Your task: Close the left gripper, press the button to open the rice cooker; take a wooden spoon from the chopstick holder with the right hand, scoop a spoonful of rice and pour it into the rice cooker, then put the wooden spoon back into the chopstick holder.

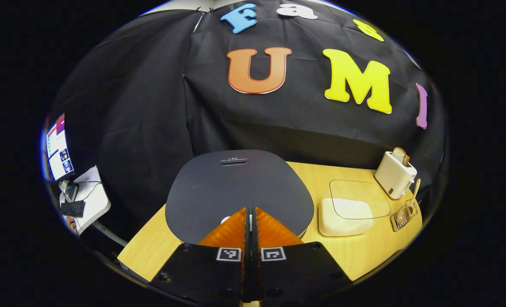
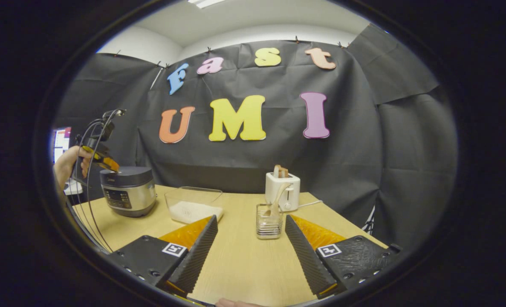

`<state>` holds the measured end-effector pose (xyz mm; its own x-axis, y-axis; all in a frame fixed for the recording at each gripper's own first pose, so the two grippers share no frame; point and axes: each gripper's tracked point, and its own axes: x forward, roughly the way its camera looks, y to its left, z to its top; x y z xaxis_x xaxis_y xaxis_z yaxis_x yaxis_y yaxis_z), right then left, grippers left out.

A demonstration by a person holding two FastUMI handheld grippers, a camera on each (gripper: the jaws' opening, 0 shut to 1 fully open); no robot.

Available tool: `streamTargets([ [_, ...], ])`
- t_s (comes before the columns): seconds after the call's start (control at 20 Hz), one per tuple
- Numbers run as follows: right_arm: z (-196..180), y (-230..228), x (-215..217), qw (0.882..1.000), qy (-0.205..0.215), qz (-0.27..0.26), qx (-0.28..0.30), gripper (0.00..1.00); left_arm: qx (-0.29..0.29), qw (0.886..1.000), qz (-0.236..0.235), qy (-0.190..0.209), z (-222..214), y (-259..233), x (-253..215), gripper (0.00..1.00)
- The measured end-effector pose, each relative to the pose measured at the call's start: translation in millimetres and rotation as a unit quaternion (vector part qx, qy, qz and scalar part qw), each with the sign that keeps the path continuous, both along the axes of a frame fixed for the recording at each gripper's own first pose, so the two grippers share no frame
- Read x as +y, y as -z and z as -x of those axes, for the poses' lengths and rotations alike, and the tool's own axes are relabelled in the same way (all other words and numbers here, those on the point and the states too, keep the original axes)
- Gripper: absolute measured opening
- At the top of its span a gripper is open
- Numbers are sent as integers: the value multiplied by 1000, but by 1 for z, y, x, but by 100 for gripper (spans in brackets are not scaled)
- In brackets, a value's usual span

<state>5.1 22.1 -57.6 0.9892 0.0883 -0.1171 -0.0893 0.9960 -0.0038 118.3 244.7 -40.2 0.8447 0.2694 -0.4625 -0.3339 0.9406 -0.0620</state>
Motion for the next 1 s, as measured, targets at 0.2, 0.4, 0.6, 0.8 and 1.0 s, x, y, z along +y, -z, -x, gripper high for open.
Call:
streamTargets([
  [0.2,2,3,1,1000,-5,-6,2,95,7,1000,7,-3,1,3,-1,3],
  [0.4,5,1,0,1000,-4,-7,1,95,14,1000,-6,4,3,6,-2,3],
  [0.6,10,-3,3,1000,-10,-7,-5,95,18,999,-27,-15,5,-5,-2,3],
  [0.8,13,-1,8,1000,-19,-6,-3,95,-42,996,-74,-39,19,-58,2,3],
  [1.0,13,4,7,1000,-20,-9,5,95,-94,994,-52,-35,33,-99,-16,2],
])
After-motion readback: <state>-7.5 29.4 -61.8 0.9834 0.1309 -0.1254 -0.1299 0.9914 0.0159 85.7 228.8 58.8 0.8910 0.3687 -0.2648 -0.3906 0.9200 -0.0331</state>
